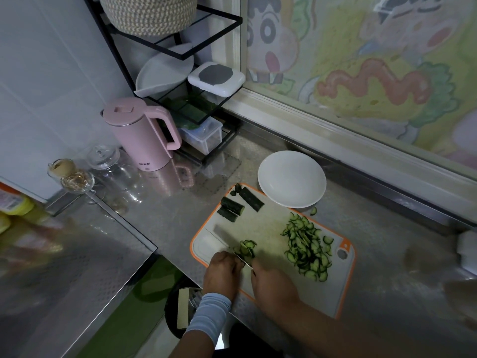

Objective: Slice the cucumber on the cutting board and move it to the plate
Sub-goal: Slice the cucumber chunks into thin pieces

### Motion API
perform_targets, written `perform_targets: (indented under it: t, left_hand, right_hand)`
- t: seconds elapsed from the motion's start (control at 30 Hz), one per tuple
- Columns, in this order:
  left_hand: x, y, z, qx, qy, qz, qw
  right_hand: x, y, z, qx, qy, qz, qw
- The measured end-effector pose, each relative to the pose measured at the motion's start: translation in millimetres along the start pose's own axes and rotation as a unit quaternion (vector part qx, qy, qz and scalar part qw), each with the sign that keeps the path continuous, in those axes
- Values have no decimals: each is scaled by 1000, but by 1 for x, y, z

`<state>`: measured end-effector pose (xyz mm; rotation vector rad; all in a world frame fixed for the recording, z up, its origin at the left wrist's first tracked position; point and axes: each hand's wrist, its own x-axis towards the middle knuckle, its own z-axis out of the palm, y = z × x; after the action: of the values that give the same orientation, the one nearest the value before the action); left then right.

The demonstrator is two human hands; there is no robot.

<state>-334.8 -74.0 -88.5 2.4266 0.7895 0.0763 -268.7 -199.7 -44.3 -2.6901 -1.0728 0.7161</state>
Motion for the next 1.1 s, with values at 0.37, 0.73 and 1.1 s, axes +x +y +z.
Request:
perform_targets:
  t: [0.37, 0.73, 1.1]
  left_hand:
    - [1, -5, 1, 6, -1, 18, 1000]
    - [-1, -4, 6, -1, 15, -4, 1000]
    - [2, -11, 8, -1, 15, -10, 1000]
  right_hand:
    - [-18, 14, 2, -15, -21, 6, 1000]
    - [10, -5, 4, 13, -10, 16, 1000]
    - [-31, 25, -1, 22, -11, 13, 1000]
